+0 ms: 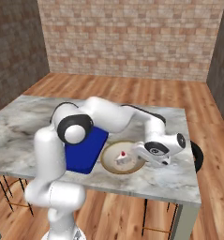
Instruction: Place the bowl with cake and the cupcake onto the tray.
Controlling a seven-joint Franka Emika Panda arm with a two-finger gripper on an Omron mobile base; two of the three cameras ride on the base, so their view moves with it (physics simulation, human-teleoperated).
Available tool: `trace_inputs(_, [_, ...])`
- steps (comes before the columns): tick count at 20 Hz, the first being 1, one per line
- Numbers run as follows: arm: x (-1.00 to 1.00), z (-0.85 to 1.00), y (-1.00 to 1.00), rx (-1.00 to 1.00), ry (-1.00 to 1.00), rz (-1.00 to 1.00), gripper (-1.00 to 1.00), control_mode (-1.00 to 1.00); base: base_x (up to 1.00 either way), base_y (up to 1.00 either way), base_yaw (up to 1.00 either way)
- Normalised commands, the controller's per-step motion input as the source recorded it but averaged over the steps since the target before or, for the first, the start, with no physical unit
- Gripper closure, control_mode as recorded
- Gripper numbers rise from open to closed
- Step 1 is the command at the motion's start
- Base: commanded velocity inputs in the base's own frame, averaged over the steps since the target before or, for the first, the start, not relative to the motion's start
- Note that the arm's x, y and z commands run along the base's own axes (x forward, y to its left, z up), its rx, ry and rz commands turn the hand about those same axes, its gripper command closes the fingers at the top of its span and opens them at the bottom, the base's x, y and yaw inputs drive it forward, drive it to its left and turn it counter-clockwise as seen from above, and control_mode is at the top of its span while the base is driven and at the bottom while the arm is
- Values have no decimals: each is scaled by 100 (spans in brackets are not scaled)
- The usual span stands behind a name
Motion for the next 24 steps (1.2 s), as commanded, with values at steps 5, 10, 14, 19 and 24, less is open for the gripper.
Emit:
trace_inputs(5, [11, 55, 0, 18, 0, 0, 100, -100, 0, 0, 0])
trace_inputs(10, [30, 24, 0, 31, 0, 0, 100, -100, 0, 0, 0])
trace_inputs(14, [32, 13, 0, 31, 2, 0, 100, -100, 0, 0, 0])
trace_inputs(19, [25, 13, 15, 22, 4, 0, 100, -100, 0, 0, 0])
trace_inputs(24, [20, 16, 48, 6, 4, 0, 100, -100, 0, 0, 0])
